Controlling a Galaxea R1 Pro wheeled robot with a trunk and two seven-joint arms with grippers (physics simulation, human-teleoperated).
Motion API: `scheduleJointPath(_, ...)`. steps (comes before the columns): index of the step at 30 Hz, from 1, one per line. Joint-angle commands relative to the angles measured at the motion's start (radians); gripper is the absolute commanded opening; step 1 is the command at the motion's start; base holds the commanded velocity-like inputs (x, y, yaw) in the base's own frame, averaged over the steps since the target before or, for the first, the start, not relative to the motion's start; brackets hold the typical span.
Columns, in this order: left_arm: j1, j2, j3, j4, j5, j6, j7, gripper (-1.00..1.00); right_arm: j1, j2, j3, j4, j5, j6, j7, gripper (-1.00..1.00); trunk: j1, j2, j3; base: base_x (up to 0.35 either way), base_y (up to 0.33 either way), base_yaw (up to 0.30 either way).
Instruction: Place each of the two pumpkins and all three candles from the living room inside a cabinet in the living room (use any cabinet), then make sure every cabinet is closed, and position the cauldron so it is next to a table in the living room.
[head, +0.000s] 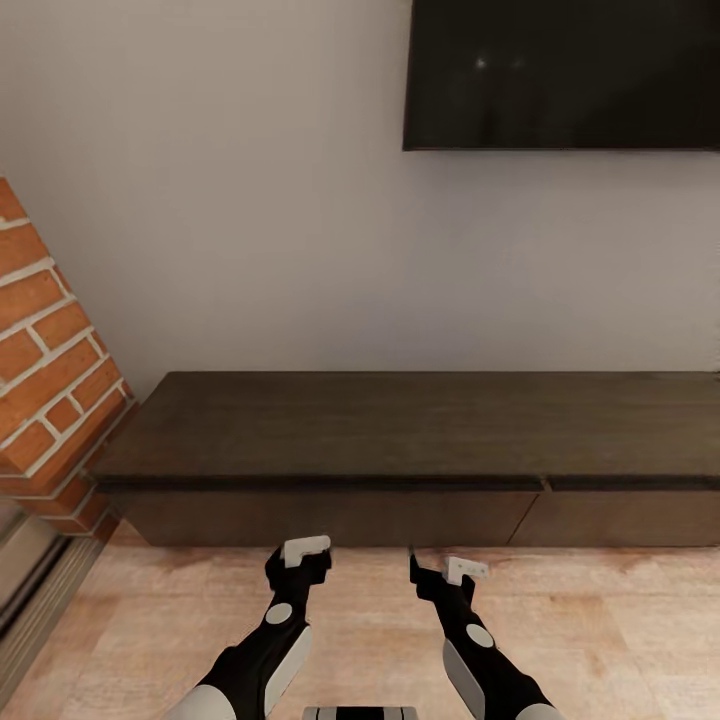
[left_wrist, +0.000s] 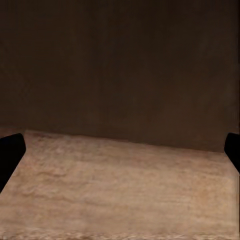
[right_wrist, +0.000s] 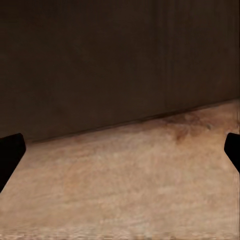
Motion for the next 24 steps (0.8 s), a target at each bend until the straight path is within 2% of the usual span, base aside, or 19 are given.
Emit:
scheduleJointPath(1,-0.001,0.001,-0.008,-0.002,0.011,-0.004,0.007,1.00,-0.001,-0.001,0.008,0.000,-0.010,-0.003,-0.007,1.00,-0.001,0.000,-0.001,-0.334,0.000,0.000)
scheduleJointPath(6,-0.001,0.001,0.000,-0.011,0.016,0.044,0.009,1.00,-0.001,-0.003,0.008,-0.007,-0.012,0.044,-0.006,1.00,-0.001,0.000,-0.001,-0.341,0.000,0.000)
scheduleJointPath(9,-0.002,0.001,0.007,-0.040,0.022,0.159,0.009,1.00,-0.001,-0.009,0.006,-0.039,-0.018,0.116,-0.009,1.00,-0.001,0.000,-0.001,-0.329,0.000,0.000)
scheduleJointPath(12,-0.002,0.001,0.019,-0.112,0.026,0.353,0.010,1.00,-0.001,-0.011,0.002,-0.099,-0.024,0.224,-0.012,1.00,-0.001,0.000,-0.001,-0.177,0.000,0.000)
scheduleJointPath(14,-0.003,0.001,0.055,-0.148,0.029,0.475,0.010,1.00,-0.002,-0.011,0.000,-0.134,-0.025,0.308,-0.012,1.00,-0.001,0.000,-0.001,-0.087,0.000,0.000)
scheduleJointPath(16,-0.003,0.000,0.107,-0.192,0.030,0.570,0.010,1.00,-0.002,-0.012,-0.002,-0.174,-0.026,0.396,-0.012,1.00,-0.001,0.000,-0.001,-0.036,0.000,0.000)
scheduleJointPath(19,-0.002,-0.001,0.160,-0.249,0.030,0.672,0.012,1.00,-0.001,-0.013,-0.017,-0.224,-0.027,0.499,-0.012,1.00,-0.001,0.000,-0.001,-0.012,0.000,0.000)
scheduleJointPath(20,-0.002,-0.001,0.170,-0.262,0.030,0.716,0.012,1.00,-0.001,-0.014,-0.036,-0.235,-0.027,0.534,-0.012,1.00,-0.001,0.000,0.003,-0.004,0.000,0.000)
scheduleJointPath(23,-0.002,-0.001,0.178,-0.274,0.029,0.782,0.013,1.00,-0.001,-0.014,-0.068,-0.246,-0.027,0.609,-0.012,1.00,-0.003,0.001,0.015,-0.001,0.000,0.000)
scheduleJointPath(24,-0.003,0.000,0.179,-0.279,0.029,0.807,0.013,1.00,-0.001,-0.013,-0.075,-0.261,-0.027,0.659,-0.011,1.00,-0.003,0.001,0.019,0.000,0.000,0.000)
